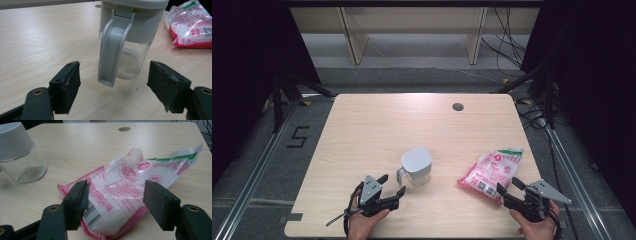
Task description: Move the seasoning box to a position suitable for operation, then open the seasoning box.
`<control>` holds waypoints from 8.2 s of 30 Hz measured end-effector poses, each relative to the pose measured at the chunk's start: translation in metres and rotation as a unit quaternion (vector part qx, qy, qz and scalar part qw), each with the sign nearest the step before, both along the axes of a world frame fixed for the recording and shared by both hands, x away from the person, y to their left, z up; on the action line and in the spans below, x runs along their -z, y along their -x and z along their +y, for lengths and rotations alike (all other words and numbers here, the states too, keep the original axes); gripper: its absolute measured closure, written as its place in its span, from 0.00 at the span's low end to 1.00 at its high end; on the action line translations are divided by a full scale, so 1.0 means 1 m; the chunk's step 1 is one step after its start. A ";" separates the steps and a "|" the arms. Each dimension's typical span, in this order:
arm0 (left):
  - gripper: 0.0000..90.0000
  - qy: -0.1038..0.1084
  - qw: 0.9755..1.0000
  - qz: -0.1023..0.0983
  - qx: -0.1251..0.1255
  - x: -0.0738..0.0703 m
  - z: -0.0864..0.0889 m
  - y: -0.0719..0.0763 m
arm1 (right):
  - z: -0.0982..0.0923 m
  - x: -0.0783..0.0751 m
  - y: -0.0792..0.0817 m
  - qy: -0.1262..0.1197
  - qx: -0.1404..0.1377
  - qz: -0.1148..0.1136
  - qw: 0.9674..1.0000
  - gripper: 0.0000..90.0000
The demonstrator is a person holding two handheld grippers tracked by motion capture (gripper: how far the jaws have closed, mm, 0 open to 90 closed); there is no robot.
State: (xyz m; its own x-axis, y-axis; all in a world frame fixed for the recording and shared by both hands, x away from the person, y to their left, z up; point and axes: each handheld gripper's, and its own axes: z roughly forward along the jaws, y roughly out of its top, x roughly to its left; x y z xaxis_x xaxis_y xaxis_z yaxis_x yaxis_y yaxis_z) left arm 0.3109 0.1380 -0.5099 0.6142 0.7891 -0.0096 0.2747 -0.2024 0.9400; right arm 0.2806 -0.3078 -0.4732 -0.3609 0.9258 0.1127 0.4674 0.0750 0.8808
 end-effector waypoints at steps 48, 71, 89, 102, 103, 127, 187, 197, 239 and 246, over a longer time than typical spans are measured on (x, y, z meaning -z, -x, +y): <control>0.77 -0.037 0.999 -0.024 -0.001 0.000 -0.027 -0.046 | 0.002 0.003 -0.003 0.001 -0.004 -0.005 1.000 0.42; 0.76 -0.028 0.999 -0.012 0.013 0.000 -0.048 -0.047 | 0.006 0.002 0.000 -0.014 0.004 0.012 1.000 0.42; 0.75 -0.009 0.999 -0.002 0.042 0.001 -0.064 -0.042 | 0.006 0.003 0.000 -0.013 0.002 0.010 1.000 0.42; 0.76 -0.019 0.999 0.006 0.033 0.003 -0.064 -0.063 | 0.006 0.003 -0.001 -0.012 0.002 0.009 1.000 0.42; 0.76 -0.018 0.999 0.007 0.033 0.002 -0.064 -0.065 | 0.006 0.003 -0.001 -0.012 0.001 0.009 1.000 0.42; 0.77 -0.024 1.000 0.007 0.008 0.007 -0.061 -0.075 | 0.006 0.003 -0.002 -0.009 -0.009 0.017 1.000 0.42; 0.76 0.041 0.997 -0.059 0.040 -0.059 -0.047 -0.048 | 0.004 0.005 -0.003 0.007 -0.015 0.009 1.000 0.41; 0.96 0.045 0.996 -0.052 0.062 -0.059 -0.059 -0.061 | 0.008 0.005 -0.003 0.004 -0.022 0.002 1.000 0.41; 0.97 0.043 0.997 -0.042 0.052 -0.052 -0.058 -0.071 | 0.089 -0.001 -0.046 0.036 -0.141 -0.021 0.989 0.47; 0.97 0.039 0.997 -0.043 0.056 -0.051 -0.057 -0.071 | 0.101 -0.002 -0.054 0.046 -0.156 -0.019 0.986 0.56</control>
